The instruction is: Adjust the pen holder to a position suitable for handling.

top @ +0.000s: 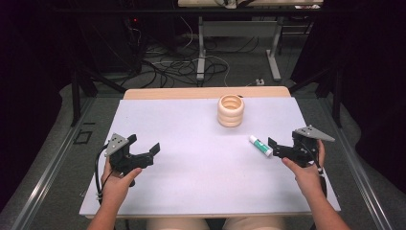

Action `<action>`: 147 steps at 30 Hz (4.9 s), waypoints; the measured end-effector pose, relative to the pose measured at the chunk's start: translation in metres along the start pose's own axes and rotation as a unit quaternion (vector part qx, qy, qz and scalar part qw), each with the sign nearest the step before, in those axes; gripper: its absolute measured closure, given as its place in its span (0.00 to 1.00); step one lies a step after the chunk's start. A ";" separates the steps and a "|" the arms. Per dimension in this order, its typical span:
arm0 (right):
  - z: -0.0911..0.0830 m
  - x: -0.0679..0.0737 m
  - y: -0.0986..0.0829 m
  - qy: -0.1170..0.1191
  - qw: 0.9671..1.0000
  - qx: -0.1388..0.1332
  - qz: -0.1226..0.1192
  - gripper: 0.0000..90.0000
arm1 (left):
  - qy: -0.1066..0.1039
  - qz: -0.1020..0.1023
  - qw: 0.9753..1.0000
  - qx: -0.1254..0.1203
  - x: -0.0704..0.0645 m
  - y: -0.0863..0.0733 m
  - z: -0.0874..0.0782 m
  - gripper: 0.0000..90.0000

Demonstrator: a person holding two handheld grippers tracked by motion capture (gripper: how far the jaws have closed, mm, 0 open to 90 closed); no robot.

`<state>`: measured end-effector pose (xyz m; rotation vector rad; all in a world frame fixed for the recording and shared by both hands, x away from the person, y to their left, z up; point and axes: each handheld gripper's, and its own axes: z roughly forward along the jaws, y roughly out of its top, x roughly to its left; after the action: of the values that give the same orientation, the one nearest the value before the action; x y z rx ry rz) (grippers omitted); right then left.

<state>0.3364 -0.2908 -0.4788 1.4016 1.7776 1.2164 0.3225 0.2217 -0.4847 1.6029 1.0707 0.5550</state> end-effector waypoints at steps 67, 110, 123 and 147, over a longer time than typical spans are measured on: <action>0.111 0.031 0.132 -0.009 0.992 0.113 -0.058 0.26 | 0.011 -0.008 0.999 0.039 -0.001 -0.007 0.005 0.02; 0.192 0.026 0.117 -0.015 0.991 0.131 -0.020 0.48 | 0.010 -0.011 0.999 0.041 0.003 -0.008 0.006 0.02; 0.209 0.028 0.108 -0.014 0.989 0.142 -0.021 0.52 | 0.011 -0.013 0.999 0.041 0.005 -0.008 0.005 0.02; 0.226 0.030 0.096 -0.018 0.984 0.179 0.008 0.65 | 0.010 -0.019 0.999 0.041 0.007 -0.009 0.005 0.02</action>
<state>0.5615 -0.1888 -0.4867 1.6249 2.0350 0.8989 0.3264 0.2249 -0.4958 1.6479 1.1489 0.5095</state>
